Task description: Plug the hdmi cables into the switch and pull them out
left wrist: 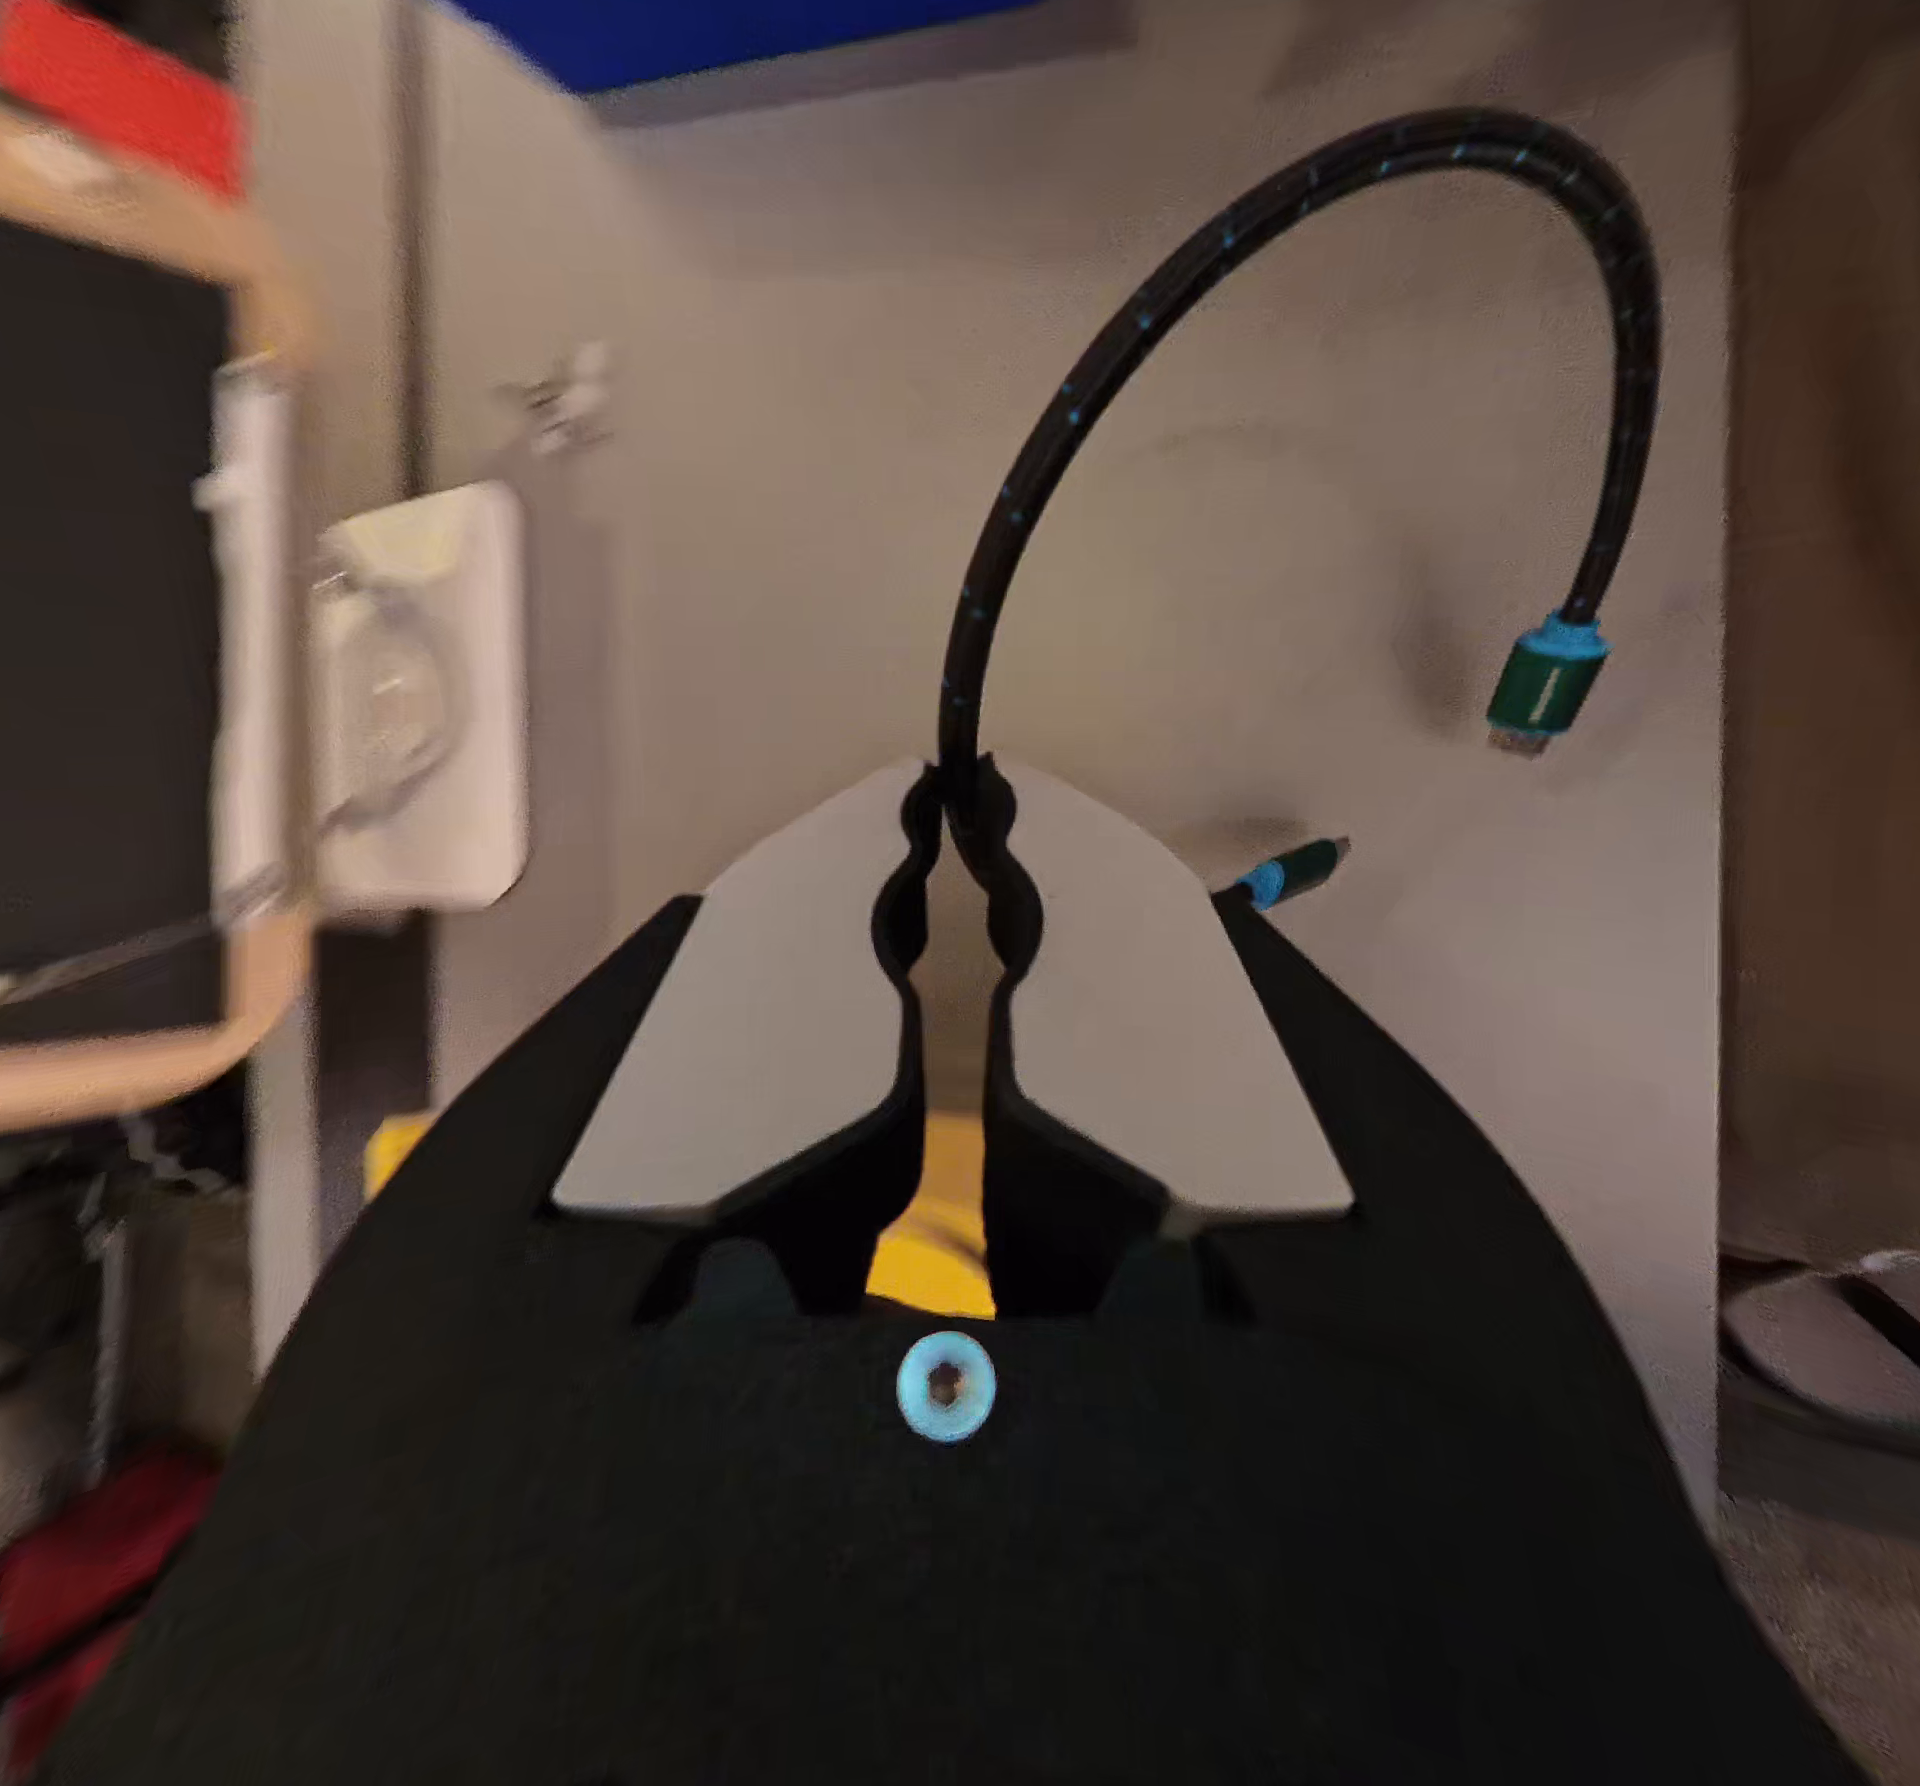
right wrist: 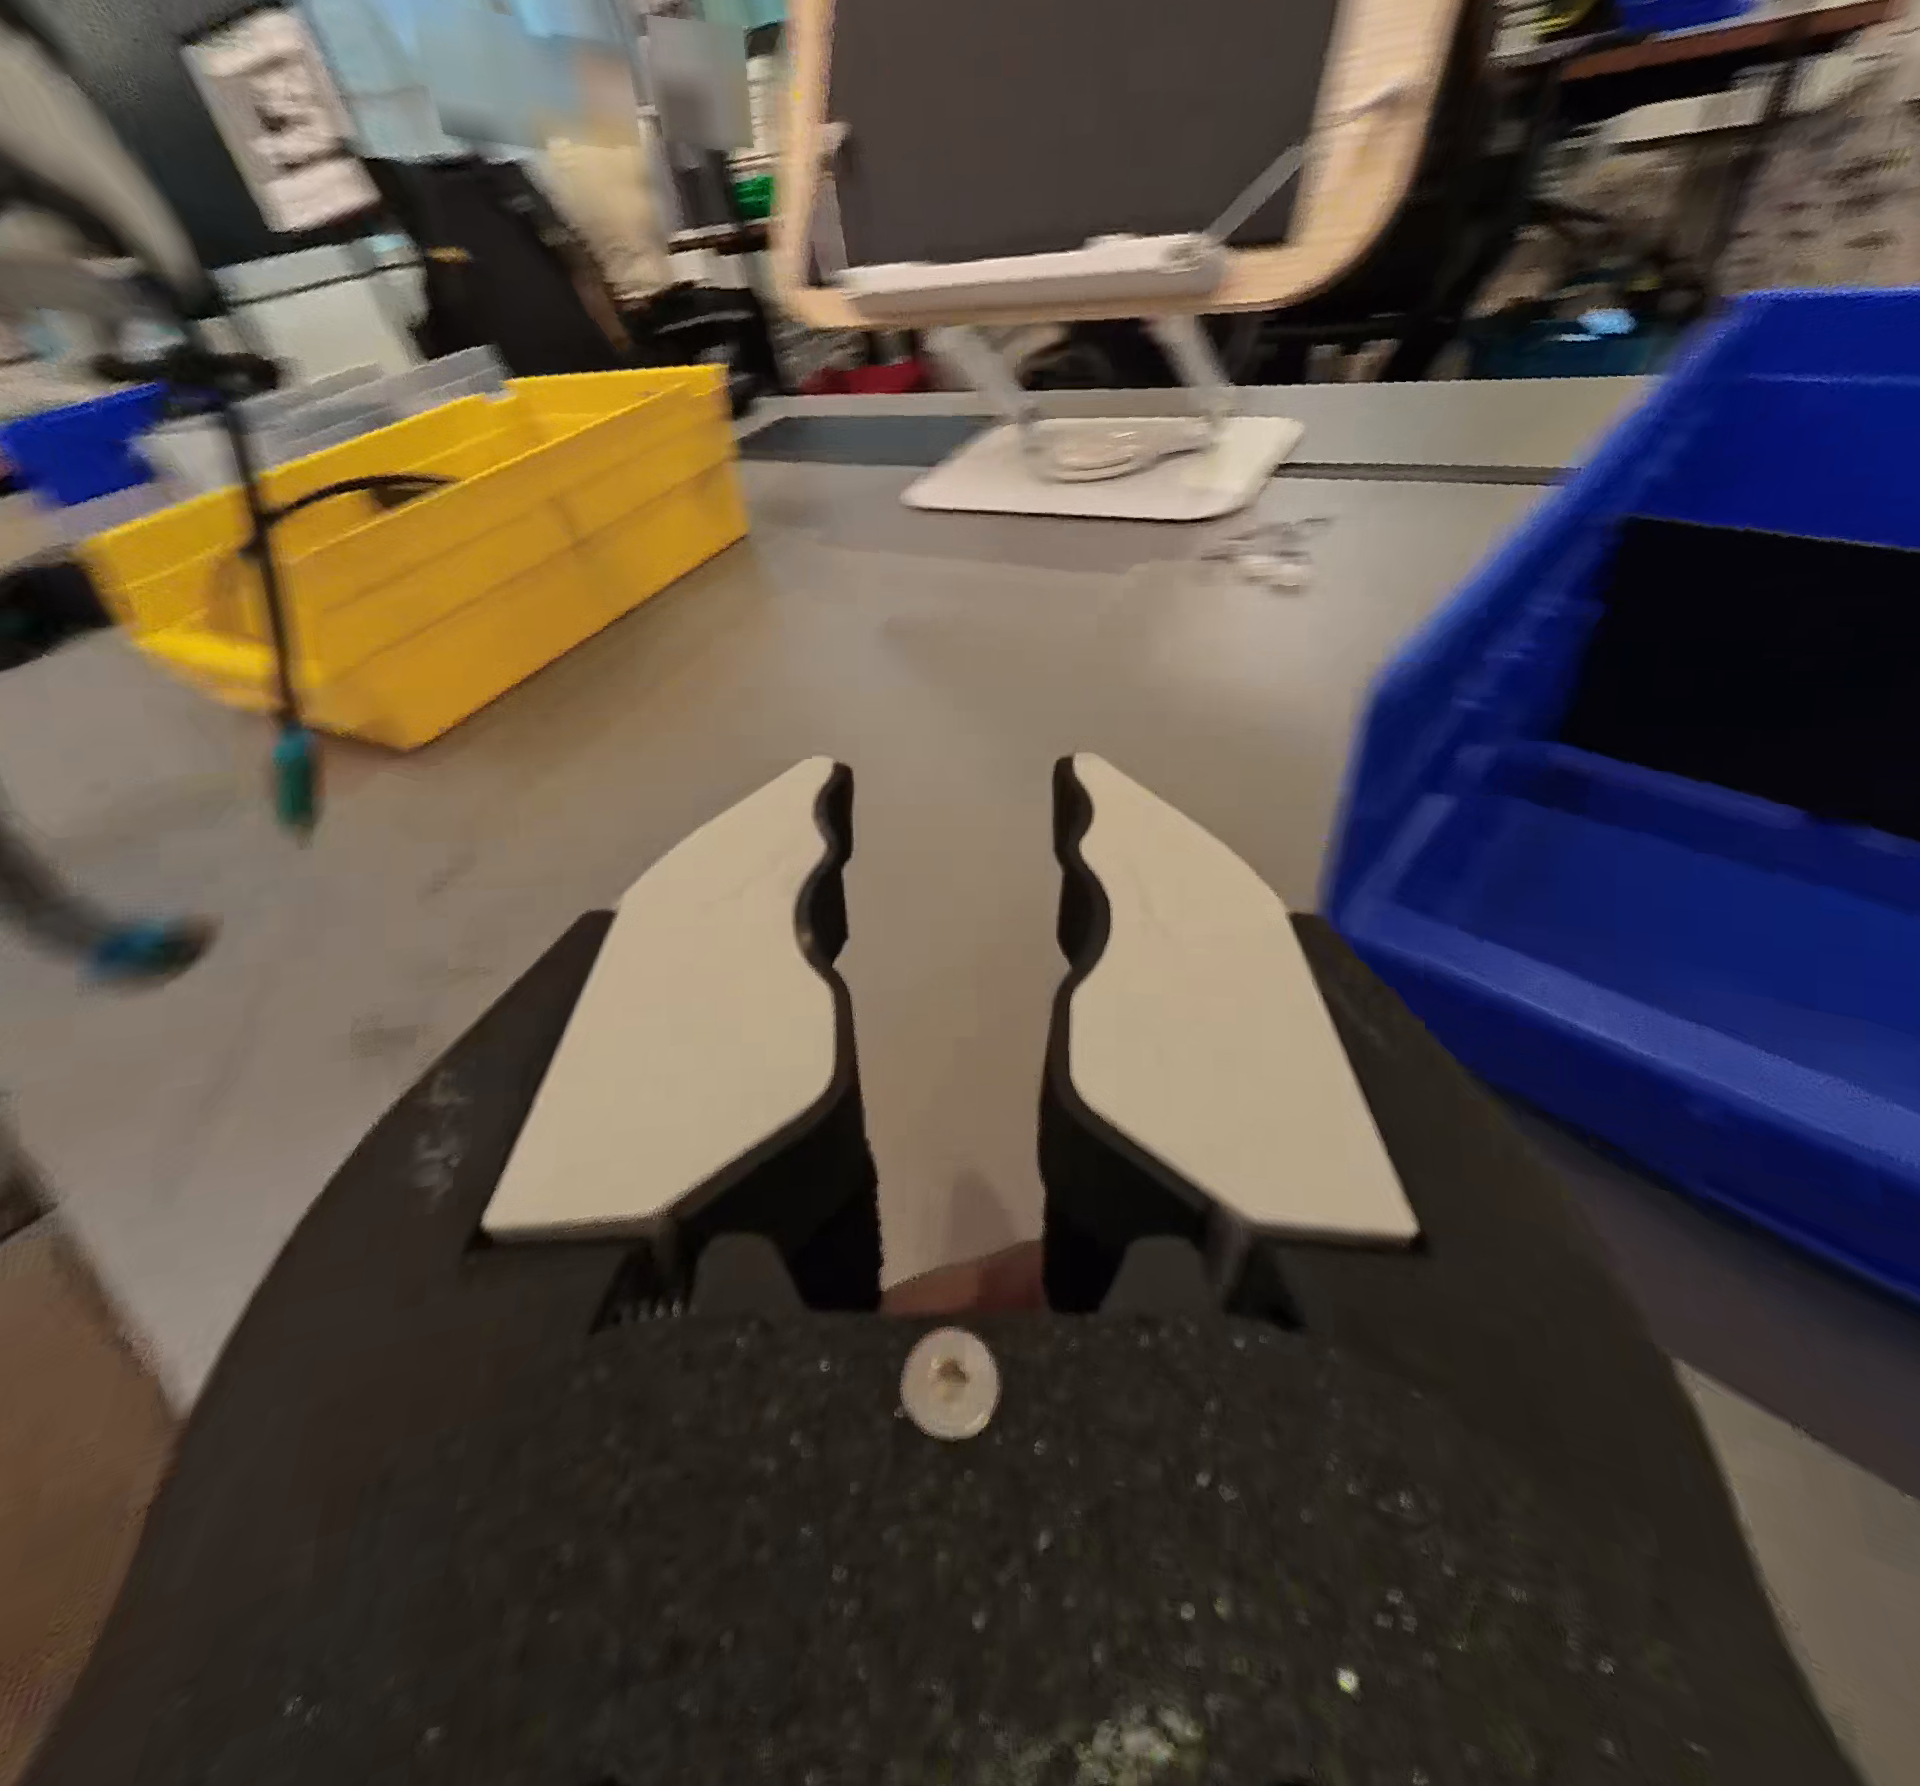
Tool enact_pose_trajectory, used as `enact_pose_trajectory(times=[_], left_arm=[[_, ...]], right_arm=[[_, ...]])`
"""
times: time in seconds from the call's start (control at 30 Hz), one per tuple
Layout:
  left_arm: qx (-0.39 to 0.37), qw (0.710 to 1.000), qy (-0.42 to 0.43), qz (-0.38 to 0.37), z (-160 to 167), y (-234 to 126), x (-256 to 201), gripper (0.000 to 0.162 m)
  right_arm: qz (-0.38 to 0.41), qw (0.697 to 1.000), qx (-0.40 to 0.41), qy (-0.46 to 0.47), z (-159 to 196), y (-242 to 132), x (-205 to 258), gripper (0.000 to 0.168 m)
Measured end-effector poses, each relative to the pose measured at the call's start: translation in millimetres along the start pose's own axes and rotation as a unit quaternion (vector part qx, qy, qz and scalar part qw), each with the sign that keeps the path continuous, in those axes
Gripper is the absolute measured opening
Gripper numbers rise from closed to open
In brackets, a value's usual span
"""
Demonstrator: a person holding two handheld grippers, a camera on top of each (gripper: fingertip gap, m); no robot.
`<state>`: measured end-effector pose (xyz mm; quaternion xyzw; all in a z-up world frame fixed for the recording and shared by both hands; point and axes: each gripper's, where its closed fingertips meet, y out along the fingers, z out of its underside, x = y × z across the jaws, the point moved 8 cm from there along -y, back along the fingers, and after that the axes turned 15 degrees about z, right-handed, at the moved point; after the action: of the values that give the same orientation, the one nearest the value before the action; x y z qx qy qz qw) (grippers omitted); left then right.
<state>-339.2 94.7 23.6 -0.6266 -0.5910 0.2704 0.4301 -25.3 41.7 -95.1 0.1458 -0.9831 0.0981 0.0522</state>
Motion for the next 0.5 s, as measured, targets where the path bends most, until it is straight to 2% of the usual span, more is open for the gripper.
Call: enact_pose_trajectory(times=[0.1, 0.17, 0.3, 0.37, 0.4, 0.5], left_arm=[[0.037, 0.996, 0.024, 0.074, -12.8, 72.8, 8.5, 0.006], [0.057, 0.992, 0.035, 0.104, -19.3, 109.3, 15.9, 0.006], [0.131, 0.986, 0.032, 0.093, -18.7, 162.6, 38.7, 0.006], [0.132, 0.987, 0.01, 0.089, -17.1, 178.9, 42.6, 0.006], [0.12, 0.99, -0.006, 0.077, -16.8, 183.0, 43.5, 0.011], [0.082, 0.994, -0.05, 0.057, -12.8, 176.1, 34.4, 0.023]], right_arm=[[0.126, 0.992, 0.008, -0.006, -2.4, 4.3, -25.7, 0.041], [0.163, 0.986, 0.016, -0.02, -6.2, 11.9, -32.1, 0.047], [0.226, 0.969, 0.066, -0.073, -10.7, 38.8, -40.0, 0.053], [0.227, 0.965, 0.101, -0.088, -10.6, 54.3, -39.9, 0.053], [0.232, 0.961, 0.118, -0.091, -10.0, 59.7, -40.7, 0.047], [0.247, 0.958, 0.116, -0.088, -7.2, 63.0, -45.9, 0.013]])
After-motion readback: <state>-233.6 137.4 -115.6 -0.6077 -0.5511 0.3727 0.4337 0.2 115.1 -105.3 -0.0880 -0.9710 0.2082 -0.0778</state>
